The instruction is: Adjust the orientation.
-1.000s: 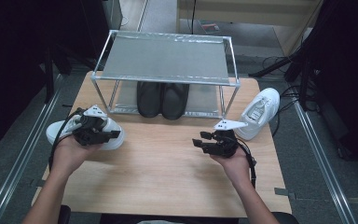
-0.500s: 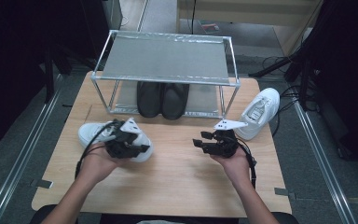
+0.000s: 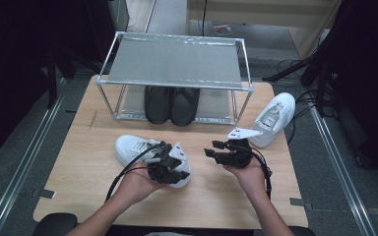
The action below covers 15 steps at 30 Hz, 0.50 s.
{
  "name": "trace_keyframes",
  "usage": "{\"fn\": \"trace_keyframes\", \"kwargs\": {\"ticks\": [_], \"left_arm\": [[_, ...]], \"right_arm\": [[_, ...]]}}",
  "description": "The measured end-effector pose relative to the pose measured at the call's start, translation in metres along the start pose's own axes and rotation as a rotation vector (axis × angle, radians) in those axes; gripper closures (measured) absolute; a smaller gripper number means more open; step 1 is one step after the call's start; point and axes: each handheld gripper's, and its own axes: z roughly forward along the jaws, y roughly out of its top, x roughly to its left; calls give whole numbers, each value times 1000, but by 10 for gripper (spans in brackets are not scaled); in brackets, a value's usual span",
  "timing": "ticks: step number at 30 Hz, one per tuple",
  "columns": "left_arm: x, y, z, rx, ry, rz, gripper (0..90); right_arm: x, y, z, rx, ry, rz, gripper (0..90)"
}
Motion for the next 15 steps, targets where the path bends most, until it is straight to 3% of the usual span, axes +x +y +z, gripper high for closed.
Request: {"fn": "trace_keyframes", "kwargs": {"ticks": [4,8,12,15], "left_arm": [[-3,-1,17,18,-19,34,758],[2,-4,25,4,-40,25,755],[2,-5,27,1,-42,36,737],[6,-7,21,-25,-48,33,675]], "right_arm": [[0,-1,1,8,1,3,548],[3,-2,0,13,20,-6,591],[5,-4,-1,20,21,-12,605],[3,-5,-2,23,21,-6,605]]}}
